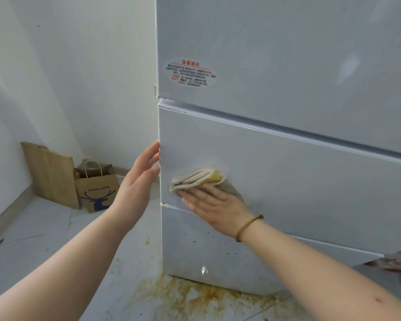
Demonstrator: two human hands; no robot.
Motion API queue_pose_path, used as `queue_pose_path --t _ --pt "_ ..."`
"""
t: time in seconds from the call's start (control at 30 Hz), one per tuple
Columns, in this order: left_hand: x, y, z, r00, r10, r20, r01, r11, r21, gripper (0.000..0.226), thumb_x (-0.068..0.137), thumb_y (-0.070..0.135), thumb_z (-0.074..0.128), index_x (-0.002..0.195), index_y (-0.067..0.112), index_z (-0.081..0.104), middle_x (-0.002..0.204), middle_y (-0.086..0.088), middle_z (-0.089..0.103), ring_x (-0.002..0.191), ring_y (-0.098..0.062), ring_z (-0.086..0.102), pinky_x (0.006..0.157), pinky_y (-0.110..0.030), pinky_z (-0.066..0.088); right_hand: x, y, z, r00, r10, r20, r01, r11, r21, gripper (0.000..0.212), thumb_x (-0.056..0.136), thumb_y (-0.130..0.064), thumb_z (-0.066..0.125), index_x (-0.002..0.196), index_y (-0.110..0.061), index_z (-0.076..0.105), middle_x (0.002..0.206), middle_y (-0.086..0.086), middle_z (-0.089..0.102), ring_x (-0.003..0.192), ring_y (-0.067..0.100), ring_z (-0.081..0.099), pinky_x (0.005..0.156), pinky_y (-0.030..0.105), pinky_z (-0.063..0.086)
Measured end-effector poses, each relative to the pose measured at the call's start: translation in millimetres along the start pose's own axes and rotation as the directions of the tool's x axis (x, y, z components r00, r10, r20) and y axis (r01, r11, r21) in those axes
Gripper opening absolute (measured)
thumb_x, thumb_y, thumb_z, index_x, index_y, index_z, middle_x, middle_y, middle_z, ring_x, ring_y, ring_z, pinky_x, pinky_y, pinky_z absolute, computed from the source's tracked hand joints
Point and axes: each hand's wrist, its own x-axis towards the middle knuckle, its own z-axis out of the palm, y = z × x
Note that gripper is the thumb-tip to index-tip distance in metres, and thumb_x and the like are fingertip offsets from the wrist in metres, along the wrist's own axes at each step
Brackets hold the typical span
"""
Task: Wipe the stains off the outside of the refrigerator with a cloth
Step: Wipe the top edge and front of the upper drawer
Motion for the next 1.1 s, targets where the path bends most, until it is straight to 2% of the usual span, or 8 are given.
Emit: queue_pose_path --t 0.13,0.23,0.37,0.5,0.6,0.7,0.87,1.1 --pt "-2 -6 16 0.995 -0.03 -0.099 0.035 0.998 0.053 0.055 0.094 0.009 0.04 0.137 0.039 0.026 0.139 0.018 0.033 0.134 -0.002 0.027 0.113 -0.038 0.023 -49 40 -19 0.968 0.23 -0.098 -0.246 0.945 -0.217 0.06 0.09 -0.038 0.04 0.144 -0.015 0.024 0.156 0.006 0.011 0.144 0.024 -0.005 0.115 0.049 -0.008" --pt "-2 -8 27 0.984 -0.034 -0.172 0.045 0.997 0.061 0.058 0.096 0.004 0.034 0.14 0.037 0.02 0.135 0.019 0.03 0.136 -0.004 0.022 0.115 -0.038 0.02 -66 25 -6 0.956 0.295 -0.002 -0.285 0.921 -0.266 0.084 0.083 -0.051 0.036 0.147 -0.012 -0.001 0.154 0.011 -0.016 0.142 0.028 -0.015 0.112 0.055 -0.012" --pt "-3 -10 40 0.966 0.02 -0.257 0.026 0.984 0.174 0.058 0.096 0.006 0.033 0.145 0.028 0.012 0.148 0.012 0.018 0.138 -0.002 0.013 0.116 -0.03 0.014 -87 -20 32 0.983 0.141 0.12 -0.127 0.985 -0.118 0.06 0.089 -0.008 0.017 0.144 0.0 -0.005 0.154 0.013 0.014 0.143 0.018 0.012 0.116 0.043 -0.012" --pt "-18 -23 63 0.918 0.256 -0.303 -0.073 0.859 0.507 0.06 0.091 0.023 0.038 0.144 0.025 0.011 0.141 0.018 -0.003 0.13 0.006 -0.003 0.111 -0.022 0.003 -92 -16 24 0.965 -0.017 0.263 -0.008 0.996 0.094 0.061 0.074 -0.016 0.023 0.128 -0.016 0.05 0.122 -0.013 0.061 0.114 0.002 0.056 0.115 0.033 0.006" --pt "-32 -45 85 0.911 0.409 -0.053 -0.25 0.649 0.719 0.059 0.087 0.03 0.037 0.143 0.026 0.018 0.151 0.003 0.006 0.139 -0.01 0.001 0.109 -0.026 0.005 -112 -1 21 0.99 0.029 0.135 -0.028 1.0 -0.006 0.051 0.085 -0.007 0.02 0.133 -0.016 0.033 0.143 -0.004 0.042 0.139 0.017 0.025 0.116 0.038 -0.004" --pt "-32 -63 113 0.896 0.418 0.148 -0.362 0.496 0.789 0.058 0.086 0.034 0.034 0.139 0.026 0.013 0.146 -0.008 0.011 0.135 -0.019 0.002 0.111 -0.036 0.013 -145 7 15 0.976 0.217 0.036 -0.208 0.964 -0.164 0.061 0.088 -0.002 0.013 0.146 -0.011 -0.001 0.154 0.011 -0.016 0.141 0.026 -0.02 0.114 0.047 -0.015" --pt "-22 -71 134 0.924 0.355 0.144 -0.29 0.404 0.867 0.061 0.084 0.038 0.033 0.14 0.018 0.02 0.145 -0.013 0.009 0.139 -0.007 -0.022 0.1 -0.05 0.018 -196 2 7 0.894 0.445 0.047 -0.423 0.876 -0.233 0.068 0.085 0.002 0.015 0.146 -0.013 -0.012 0.153 0.005 -0.023 0.141 0.024 -0.02 0.113 0.053 -0.01" --pt "-24 -70 136 0.943 0.316 0.106 -0.232 0.394 0.889 0.063 0.082 0.039 0.032 0.14 0.018 0.018 0.148 -0.021 0.015 0.133 -0.028 0.002 0.1 -0.048 0.02 -277 -1 -2 0.685 0.723 0.087 -0.715 0.691 -0.105 0.092 0.067 0.003 0.033 0.147 -0.019 -0.007 0.154 0.0 -0.018 0.142 0.023 -0.016 0.113 0.05 -0.007"
